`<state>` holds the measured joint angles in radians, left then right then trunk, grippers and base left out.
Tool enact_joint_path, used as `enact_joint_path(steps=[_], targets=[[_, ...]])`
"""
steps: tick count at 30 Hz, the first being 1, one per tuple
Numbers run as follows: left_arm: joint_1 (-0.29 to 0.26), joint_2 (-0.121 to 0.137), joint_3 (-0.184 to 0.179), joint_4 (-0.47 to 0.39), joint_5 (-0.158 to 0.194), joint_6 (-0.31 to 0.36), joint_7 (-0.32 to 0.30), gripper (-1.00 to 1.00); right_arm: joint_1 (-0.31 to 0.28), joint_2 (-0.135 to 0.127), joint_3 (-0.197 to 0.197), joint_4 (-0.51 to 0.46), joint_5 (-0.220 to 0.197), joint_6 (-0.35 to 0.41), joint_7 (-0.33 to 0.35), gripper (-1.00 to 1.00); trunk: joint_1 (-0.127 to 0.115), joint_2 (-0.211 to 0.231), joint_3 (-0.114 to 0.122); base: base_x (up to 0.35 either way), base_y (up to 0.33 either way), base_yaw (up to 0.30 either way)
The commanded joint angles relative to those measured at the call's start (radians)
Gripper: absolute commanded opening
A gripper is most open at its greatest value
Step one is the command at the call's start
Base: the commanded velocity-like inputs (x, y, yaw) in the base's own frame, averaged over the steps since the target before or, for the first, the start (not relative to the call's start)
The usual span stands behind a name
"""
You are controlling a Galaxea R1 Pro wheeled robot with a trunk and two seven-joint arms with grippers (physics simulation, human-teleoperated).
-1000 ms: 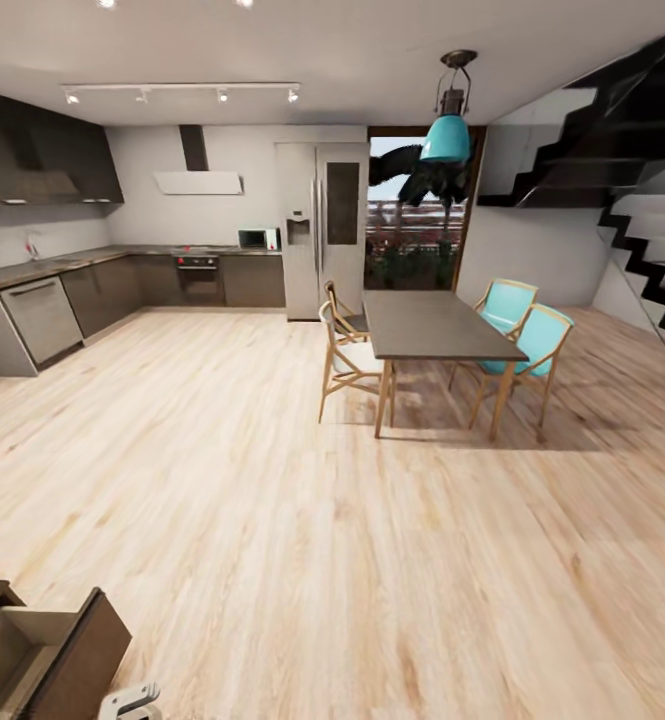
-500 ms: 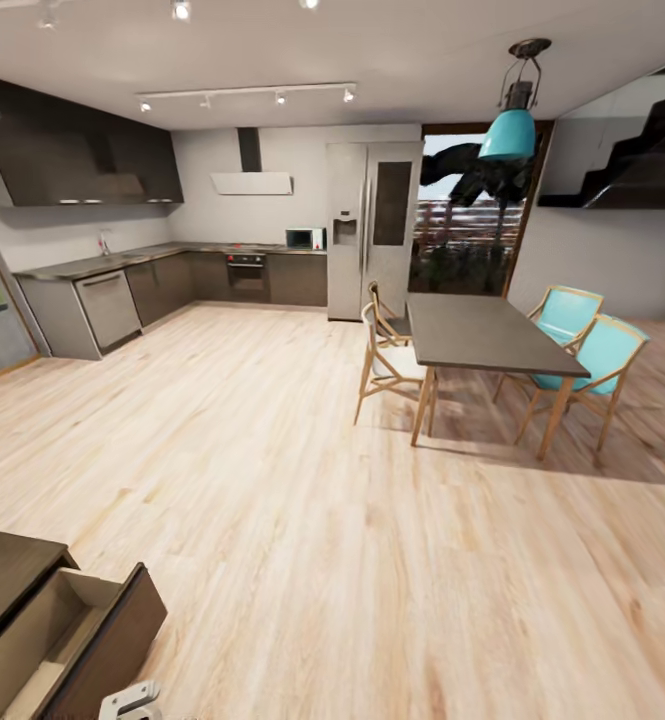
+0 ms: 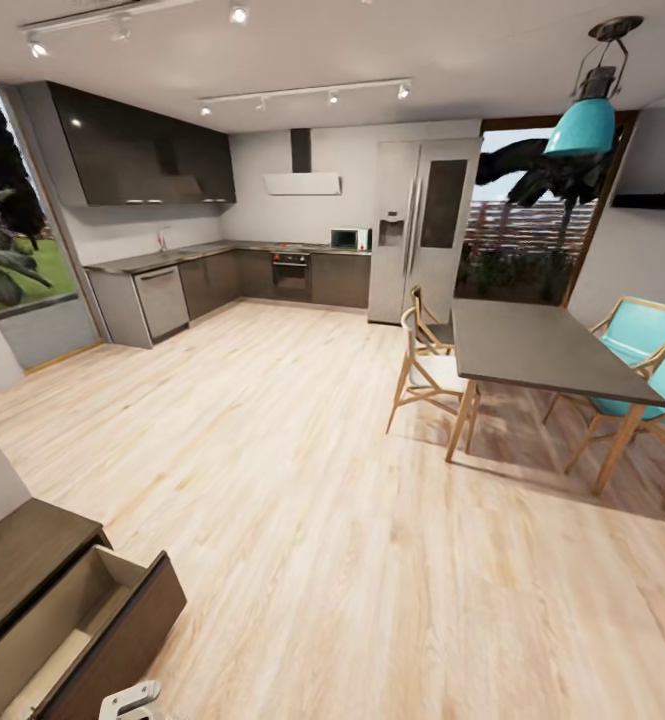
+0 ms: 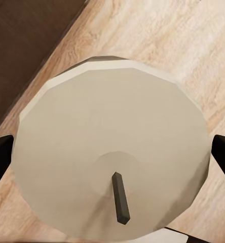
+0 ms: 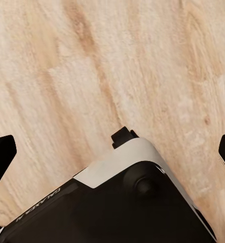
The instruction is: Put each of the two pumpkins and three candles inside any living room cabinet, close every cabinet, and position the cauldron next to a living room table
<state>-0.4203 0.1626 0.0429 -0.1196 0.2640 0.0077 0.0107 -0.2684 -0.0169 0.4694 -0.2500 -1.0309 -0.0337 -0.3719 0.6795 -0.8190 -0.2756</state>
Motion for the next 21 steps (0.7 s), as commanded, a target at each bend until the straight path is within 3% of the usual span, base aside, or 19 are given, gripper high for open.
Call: enact_joint_path(steps=[1, 21], targets=[[0.000, 0.000, 0.000, 0.000, 0.000, 0.000, 0.000, -1.00, 0.000, 0.000, 0.000, 0.000, 0.000, 0.000, 0.000, 1.00, 0.000, 0.000, 0.000, 0.145, -0.186, 0.290], [0.000, 0.000, 0.000, 0.000, -0.002, 0.000, 0.000, -1.00, 0.000, 0.000, 0.000, 0.000, 0.000, 0.000, 0.000, 1.00, 0.000, 0.000, 0.000, 0.145, -0.186, 0.291]])
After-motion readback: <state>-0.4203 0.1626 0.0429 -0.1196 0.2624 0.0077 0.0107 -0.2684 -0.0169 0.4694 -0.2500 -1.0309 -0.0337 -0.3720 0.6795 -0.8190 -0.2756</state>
